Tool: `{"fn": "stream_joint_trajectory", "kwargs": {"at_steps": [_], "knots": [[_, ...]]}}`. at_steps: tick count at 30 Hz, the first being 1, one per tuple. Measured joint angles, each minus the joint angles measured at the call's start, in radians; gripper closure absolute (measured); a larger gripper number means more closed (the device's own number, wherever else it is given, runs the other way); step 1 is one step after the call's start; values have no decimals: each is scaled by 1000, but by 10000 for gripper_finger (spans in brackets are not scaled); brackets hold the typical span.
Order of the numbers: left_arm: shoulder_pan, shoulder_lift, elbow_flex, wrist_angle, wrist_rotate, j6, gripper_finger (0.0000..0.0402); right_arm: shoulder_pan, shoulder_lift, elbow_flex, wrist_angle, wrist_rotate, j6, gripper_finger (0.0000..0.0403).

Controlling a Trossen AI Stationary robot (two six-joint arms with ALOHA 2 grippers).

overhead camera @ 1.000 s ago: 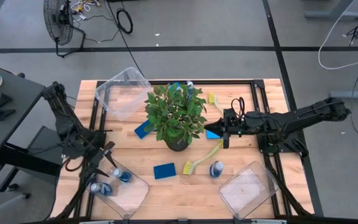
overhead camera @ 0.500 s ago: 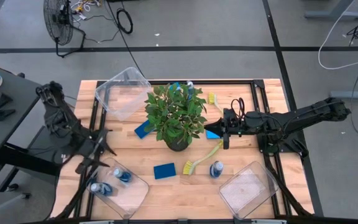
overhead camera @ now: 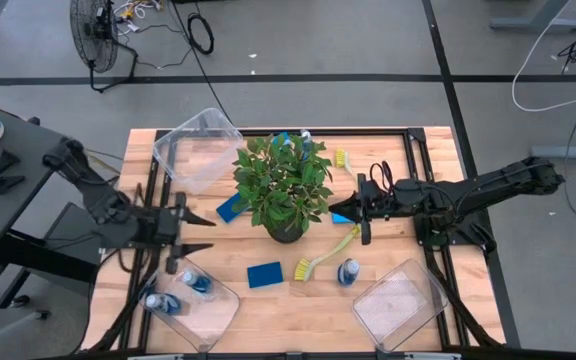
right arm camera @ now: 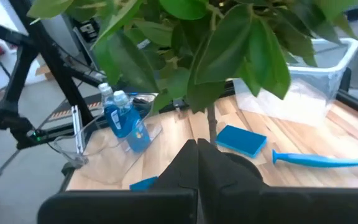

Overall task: Pick & Place Kitchen Sink Supplies
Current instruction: Put the blue liquid soap bottle into the bottom left transparent bin

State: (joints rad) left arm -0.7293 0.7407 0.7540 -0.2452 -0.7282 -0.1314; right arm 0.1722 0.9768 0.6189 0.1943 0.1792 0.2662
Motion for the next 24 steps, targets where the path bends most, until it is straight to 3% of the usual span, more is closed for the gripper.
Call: {"fn": "stream_joint_trajectory", "kwargs": {"at_steps": [6, 15, 24], "knots": [[117, 54, 0, 0, 176, -75, 177, 0, 0, 0, -1, 3, -19, 403], [144, 128, 0, 0, 445, -112, 181, 2, 0, 0, -29, -41, -18, 403], [143, 209, 0, 1, 624, -181, 265, 2, 0, 0, -34, -41, -18, 403]]}}
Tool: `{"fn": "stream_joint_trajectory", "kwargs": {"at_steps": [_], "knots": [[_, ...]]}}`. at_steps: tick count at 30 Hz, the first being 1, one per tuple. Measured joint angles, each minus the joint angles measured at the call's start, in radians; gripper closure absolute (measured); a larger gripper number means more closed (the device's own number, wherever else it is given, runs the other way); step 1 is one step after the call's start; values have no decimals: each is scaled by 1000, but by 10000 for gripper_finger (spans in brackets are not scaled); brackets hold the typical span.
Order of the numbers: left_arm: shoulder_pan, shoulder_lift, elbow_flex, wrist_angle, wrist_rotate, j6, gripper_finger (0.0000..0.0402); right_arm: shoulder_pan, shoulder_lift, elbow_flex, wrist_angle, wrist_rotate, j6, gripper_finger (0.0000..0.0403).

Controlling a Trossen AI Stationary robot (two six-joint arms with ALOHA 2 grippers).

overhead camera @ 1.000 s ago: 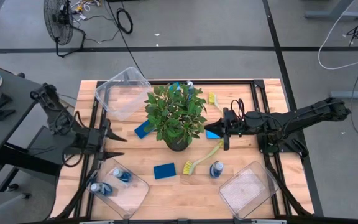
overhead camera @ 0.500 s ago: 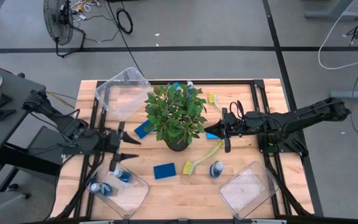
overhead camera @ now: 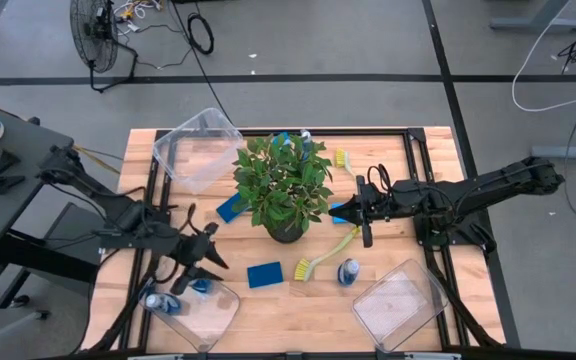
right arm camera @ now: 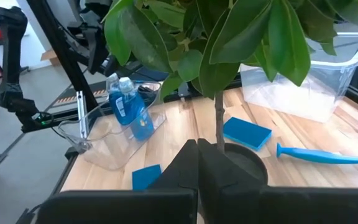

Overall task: Pick & Place Kitchen Sink Supplies
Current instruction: Put the blue liquid soap bottle into the bottom left transparent bin

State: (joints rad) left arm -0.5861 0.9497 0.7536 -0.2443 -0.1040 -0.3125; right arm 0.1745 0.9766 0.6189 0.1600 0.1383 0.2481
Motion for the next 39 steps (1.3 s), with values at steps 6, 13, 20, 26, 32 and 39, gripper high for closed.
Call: {"fn": "stream_joint_trajectory", "kwargs": {"at_steps": [6, 13, 20, 26, 32, 39], "knots": [[0, 36, 0, -23, 109, -25, 336, 0, 0, 0, -4, 0, 0, 403], [0, 76, 0, -104, 137, -75, 396, 0, 0, 0, -4, 1, 0, 403], [0, 80, 0, -186, 217, -136, 397, 0, 0, 0, -5, 2, 1, 403], [0, 79, 0, -272, 282, -161, 397, 0, 0, 0, -5, 2, 1, 403], [0, 78, 0, -326, 304, -172, 397, 0, 0, 0, -5, 3, 0, 403], [0, 78, 0, -385, 310, -174, 397, 0, 0, 0, -5, 3, 0, 403]]}}
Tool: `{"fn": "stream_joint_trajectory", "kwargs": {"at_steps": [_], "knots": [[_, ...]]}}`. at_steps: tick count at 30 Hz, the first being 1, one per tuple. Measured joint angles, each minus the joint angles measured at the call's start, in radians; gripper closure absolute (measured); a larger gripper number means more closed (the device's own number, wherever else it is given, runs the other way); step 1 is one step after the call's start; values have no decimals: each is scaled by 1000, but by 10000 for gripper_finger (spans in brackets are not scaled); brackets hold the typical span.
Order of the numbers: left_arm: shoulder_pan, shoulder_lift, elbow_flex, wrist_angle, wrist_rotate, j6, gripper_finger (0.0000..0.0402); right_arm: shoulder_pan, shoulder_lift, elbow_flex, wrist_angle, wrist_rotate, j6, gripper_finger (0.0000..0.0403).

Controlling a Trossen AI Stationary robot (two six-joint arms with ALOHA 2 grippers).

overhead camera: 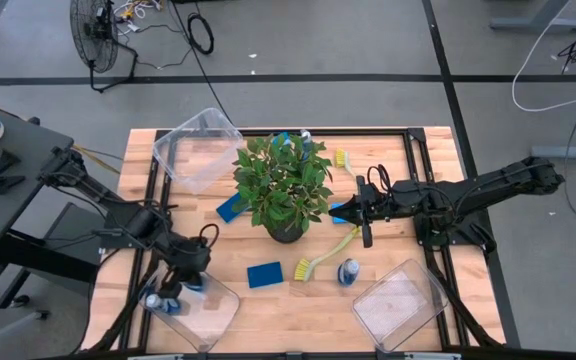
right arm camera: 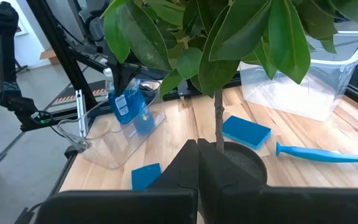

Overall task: Pick & Place Kitchen Sink Supplies
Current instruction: Put the blue liquid soap bottle into the bottom left transparent bin

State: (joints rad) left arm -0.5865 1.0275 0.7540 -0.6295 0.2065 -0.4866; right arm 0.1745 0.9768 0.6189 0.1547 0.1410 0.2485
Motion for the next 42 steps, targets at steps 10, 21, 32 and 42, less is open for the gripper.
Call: {"fn": "stream_joint_trajectory", "kwargs": {"at_steps": [10, 21, 32, 42], "knots": [[0, 0, 0, -82, 60, 1, 397, 0, 0, 0, -2, -2, 0, 403], [14, 0, 0, -21, -154, 133, 397, 0, 0, 0, -4, -1, 0, 403], [220, -44, -1, 73, -180, 255, 399, -1, 0, 0, -6, 4, 4, 403], [434, -158, -1, 58, -218, 329, 399, -1, 0, 0, -7, 61, 4, 403]]}}
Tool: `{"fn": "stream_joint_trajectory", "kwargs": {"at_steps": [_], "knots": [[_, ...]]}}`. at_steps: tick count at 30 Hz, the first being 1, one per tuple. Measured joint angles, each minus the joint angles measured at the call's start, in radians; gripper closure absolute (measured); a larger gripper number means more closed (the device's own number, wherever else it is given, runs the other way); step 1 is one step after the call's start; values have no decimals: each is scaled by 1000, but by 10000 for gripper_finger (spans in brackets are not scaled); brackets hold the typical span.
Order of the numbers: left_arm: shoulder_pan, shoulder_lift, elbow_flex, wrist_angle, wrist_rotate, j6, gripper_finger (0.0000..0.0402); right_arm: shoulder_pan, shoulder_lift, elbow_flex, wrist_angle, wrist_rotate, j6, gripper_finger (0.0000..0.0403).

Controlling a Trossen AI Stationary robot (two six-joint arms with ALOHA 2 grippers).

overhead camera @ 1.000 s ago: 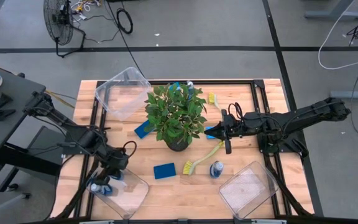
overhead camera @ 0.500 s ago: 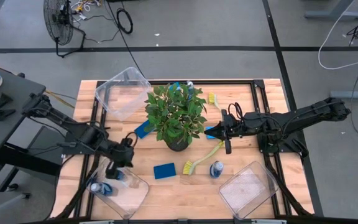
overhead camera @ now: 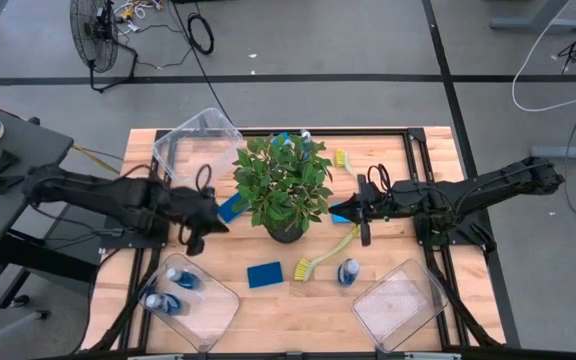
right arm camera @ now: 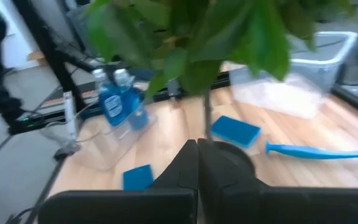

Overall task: Pick & Place Kitchen Sink Supplies
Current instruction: Put the blue liquid soap bottle into the bottom left transparent bin

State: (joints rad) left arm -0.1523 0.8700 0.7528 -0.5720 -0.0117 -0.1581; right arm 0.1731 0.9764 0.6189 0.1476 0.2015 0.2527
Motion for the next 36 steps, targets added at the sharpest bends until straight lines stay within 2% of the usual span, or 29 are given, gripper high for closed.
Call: {"fn": "stream_joint_trajectory", "kwargs": {"at_steps": [6, 11, 18, 23, 28, 33, 36], "knots": [[100, -68, 0, -33, -111, 69, 397, -5, 0, 0, 0, 133, 2, 403], [205, -95, 0, -24, -110, 81, 397, -38, 0, 0, 0, 184, 38, 403], [340, -89, -8, 64, 36, 168, 399, -113, 0, 0, -17, 184, 50, 403], [423, -79, -9, 131, 47, 207, 394, -169, 0, 0, -42, 183, 64, 403], [495, -78, -9, 206, 140, 251, 395, -219, 0, 0, -45, 183, 62, 403], [575, -78, -9, 218, 164, 273, 398, -269, 0, 0, -63, 172, 57, 403], [621, -67, -9, 232, 231, 274, 394, -305, 0, 0, -65, 172, 53, 403]]}}
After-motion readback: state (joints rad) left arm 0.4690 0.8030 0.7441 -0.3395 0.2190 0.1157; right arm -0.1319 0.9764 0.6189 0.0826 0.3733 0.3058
